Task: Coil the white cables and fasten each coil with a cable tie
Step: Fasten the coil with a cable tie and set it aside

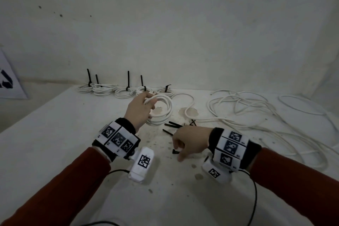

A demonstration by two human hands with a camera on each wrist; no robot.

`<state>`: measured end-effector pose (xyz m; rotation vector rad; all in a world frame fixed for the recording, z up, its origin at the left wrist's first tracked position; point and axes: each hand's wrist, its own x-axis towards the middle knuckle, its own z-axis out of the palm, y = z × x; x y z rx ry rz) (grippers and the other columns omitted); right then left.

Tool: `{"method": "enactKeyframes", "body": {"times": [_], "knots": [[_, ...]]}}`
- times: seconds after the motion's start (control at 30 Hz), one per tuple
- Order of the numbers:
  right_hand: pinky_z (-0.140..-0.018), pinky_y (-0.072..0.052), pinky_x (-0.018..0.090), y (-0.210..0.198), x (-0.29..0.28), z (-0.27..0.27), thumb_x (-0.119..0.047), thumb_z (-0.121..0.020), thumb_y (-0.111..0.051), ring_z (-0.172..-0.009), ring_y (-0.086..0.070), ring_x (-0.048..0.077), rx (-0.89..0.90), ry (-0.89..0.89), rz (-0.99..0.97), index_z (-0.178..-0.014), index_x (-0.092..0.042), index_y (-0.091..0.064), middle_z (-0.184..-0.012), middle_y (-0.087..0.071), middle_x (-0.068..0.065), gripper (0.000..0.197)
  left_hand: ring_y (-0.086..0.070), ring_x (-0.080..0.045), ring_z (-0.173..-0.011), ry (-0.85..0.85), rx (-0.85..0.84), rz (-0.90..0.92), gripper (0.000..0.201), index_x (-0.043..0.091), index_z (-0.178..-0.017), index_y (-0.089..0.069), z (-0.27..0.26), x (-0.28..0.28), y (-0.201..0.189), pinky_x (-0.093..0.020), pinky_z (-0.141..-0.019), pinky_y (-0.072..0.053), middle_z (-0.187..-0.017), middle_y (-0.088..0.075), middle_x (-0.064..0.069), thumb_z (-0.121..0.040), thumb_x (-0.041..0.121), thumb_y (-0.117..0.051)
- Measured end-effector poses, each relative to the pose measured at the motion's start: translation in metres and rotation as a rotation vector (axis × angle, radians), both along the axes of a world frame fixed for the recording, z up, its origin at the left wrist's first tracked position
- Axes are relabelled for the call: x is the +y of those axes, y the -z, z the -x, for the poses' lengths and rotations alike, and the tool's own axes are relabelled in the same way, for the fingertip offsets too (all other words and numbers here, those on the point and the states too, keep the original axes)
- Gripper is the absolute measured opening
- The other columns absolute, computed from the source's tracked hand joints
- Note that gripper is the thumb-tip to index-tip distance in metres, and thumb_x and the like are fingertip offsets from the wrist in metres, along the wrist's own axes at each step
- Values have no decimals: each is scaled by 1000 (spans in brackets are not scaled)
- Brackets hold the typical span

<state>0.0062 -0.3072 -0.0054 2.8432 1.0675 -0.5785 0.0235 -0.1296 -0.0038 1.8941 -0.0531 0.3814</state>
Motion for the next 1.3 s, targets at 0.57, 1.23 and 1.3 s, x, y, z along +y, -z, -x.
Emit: {"method": "enactKeyframes", "body": {"times": [0.57, 1.23, 1.3], "knots": [[-71, -53, 27, -90, -42, 34, -1, -87, -62, -69, -62, 18, 243, 255, -1223, -83, -3, -65, -77, -71, 13, 6, -49, -5, -63, -161, -215, -238, 5, 12, -96, -55, -2, 21, -17, -7, -54, -36, -75, -57, 1, -94, 17, -56], [-76, -45, 20, -64, -19, -7, -15, -81, -74, -92, -53, 6, -381, 284, -1398, -86, -26, -69, -105, -50, -4, 13, -53, -5, -55, 171, -424, -154, 10, 34, -90, -54, 19, -31, -47, -20, -53, -43, -66, -58, 16, -92, 25, -58], [-80, -48, 24, -64, -19, -11, -11, -82, -72, -98, -57, 8, -238, 326, -1479, -86, -19, -68, -112, -53, -1, 9, -53, -1, -56, 190, -430, -177, 6, 33, -92, -55, 16, -31, -47, -18, -55, -42, -68, -59, 18, -92, 28, -58]]}}
